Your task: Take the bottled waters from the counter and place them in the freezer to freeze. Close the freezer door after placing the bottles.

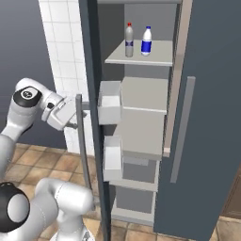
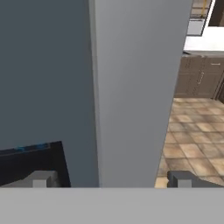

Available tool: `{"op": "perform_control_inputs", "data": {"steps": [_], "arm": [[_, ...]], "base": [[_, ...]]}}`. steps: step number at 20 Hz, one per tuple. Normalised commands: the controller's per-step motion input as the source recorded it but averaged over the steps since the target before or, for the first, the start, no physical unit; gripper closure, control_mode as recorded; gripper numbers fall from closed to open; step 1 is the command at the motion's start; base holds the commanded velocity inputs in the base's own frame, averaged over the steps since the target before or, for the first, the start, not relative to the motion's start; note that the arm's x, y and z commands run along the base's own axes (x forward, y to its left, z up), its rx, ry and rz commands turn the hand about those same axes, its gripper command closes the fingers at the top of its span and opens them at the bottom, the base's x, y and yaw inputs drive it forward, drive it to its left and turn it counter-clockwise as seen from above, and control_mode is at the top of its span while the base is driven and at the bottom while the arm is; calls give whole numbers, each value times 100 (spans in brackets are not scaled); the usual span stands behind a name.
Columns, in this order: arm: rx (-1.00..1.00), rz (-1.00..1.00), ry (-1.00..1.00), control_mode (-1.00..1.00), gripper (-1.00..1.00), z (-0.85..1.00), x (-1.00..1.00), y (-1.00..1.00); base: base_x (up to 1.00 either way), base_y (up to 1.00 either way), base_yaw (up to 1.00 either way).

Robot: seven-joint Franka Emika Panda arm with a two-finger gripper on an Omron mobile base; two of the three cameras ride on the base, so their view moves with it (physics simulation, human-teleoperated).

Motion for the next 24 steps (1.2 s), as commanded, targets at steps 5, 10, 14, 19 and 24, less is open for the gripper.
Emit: {"op": "perform_control_inputs", "data": {"steps": [5,10,14,19,24], "arm": [[11,12,7,-100,-100,1,3,-68],[12,9,9,-100,-100,0,15,-70],[8,10,9,-100,-100,6,17,-37],[6,20,3,-100,-100,11,2,-22],[17,30,0,-100,-100,21,0,-37]], "base": [[0,0,0],[0,0,0],[0,0,0],[0,0,0],[0,0,0]]}}
